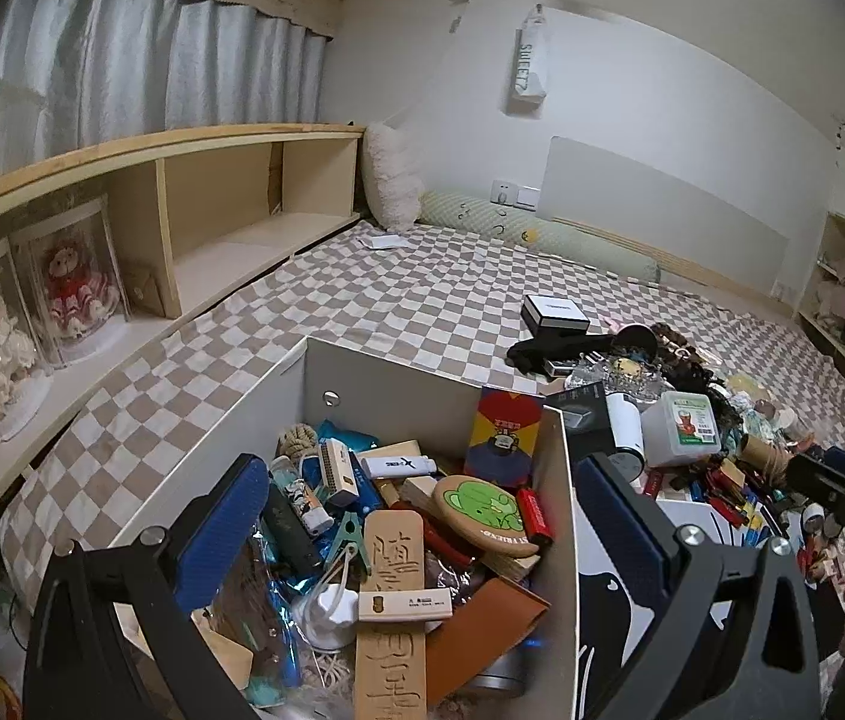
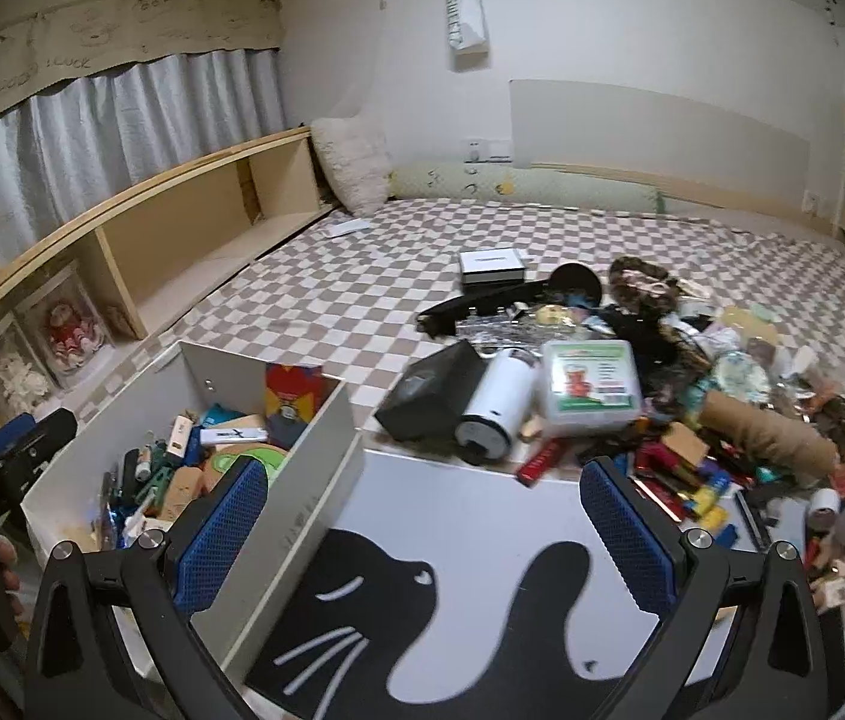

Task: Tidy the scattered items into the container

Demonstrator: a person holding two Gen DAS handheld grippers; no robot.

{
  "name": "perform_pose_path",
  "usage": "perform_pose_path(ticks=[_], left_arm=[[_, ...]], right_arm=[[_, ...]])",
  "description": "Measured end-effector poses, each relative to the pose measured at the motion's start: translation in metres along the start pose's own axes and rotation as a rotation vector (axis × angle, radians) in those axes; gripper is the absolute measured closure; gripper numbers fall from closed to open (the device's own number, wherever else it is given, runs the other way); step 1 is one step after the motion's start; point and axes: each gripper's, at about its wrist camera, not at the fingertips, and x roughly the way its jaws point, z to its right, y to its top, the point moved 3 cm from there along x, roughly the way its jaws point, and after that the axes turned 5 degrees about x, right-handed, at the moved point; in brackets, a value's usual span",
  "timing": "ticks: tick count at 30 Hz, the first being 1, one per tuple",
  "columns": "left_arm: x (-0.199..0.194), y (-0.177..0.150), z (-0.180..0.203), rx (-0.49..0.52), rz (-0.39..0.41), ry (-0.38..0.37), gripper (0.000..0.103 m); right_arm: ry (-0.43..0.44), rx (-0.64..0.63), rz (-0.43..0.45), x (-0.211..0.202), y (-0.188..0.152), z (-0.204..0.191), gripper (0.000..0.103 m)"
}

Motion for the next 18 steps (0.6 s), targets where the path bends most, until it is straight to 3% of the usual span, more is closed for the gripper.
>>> perform_pose_path(ticks=[18], left_arm=[[-0.025,-0.023,0.009,0.038,0.006,-0.036,0.000]], right_arm=[[-0.125,0.046,0.041,-0.057,-0.025,0.074,0.000]])
